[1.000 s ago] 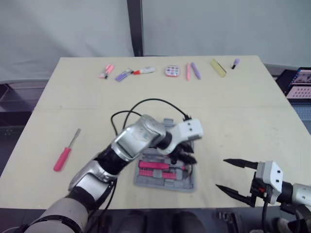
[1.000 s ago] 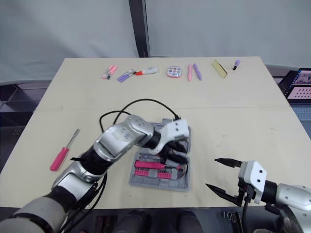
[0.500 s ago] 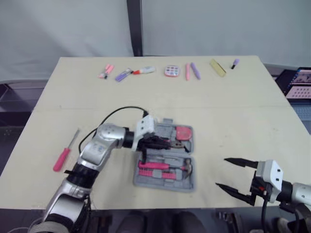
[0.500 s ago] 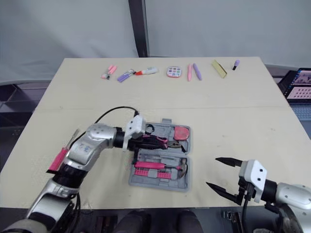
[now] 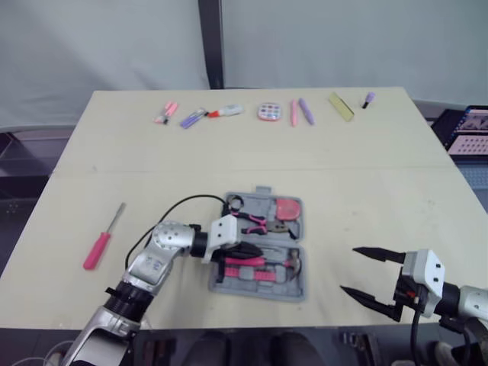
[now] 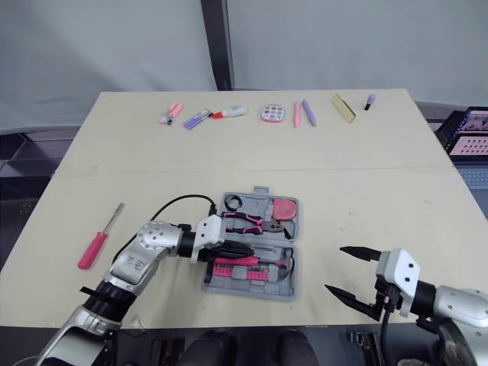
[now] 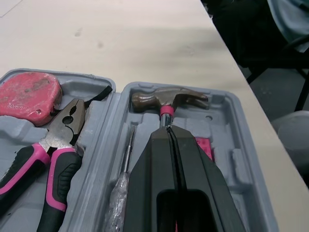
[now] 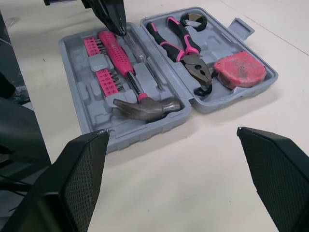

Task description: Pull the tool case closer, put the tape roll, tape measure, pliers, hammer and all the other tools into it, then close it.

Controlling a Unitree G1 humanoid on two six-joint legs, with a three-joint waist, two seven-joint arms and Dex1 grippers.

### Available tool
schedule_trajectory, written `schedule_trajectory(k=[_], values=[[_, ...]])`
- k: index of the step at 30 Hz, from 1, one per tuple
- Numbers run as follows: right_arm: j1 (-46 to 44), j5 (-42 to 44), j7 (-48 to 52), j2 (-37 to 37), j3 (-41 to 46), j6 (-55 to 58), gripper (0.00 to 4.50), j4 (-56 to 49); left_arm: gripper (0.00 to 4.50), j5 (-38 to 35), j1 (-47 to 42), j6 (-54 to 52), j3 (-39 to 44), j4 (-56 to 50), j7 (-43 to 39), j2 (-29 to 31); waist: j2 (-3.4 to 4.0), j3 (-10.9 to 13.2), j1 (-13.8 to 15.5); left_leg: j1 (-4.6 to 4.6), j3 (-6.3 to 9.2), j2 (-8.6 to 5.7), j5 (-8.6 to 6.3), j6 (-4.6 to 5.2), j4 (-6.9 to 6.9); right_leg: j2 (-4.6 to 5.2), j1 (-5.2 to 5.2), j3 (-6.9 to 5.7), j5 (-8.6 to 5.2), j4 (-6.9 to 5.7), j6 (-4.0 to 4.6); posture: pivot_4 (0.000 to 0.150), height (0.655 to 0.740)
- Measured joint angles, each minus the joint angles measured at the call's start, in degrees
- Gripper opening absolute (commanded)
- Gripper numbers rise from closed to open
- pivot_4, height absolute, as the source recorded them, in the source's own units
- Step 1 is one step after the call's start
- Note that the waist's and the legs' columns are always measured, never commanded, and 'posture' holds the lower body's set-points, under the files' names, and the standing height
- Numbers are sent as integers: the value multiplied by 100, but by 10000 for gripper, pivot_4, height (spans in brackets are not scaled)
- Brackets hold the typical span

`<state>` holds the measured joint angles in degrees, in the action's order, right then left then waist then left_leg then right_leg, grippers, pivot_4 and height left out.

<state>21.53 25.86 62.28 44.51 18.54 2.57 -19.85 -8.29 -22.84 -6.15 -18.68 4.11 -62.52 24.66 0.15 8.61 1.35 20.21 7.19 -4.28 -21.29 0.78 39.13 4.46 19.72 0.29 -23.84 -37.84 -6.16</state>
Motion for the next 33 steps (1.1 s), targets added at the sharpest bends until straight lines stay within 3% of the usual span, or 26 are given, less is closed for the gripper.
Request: schedule_trajectory(k=[33], values=[[146,23,18,41,47,122,45000,-43,127,646,233,850,-198,702,475,-146,1,-1,13,-3,2,-2,0,0,0,4,-1,1,0,0,0,1500,7400]])
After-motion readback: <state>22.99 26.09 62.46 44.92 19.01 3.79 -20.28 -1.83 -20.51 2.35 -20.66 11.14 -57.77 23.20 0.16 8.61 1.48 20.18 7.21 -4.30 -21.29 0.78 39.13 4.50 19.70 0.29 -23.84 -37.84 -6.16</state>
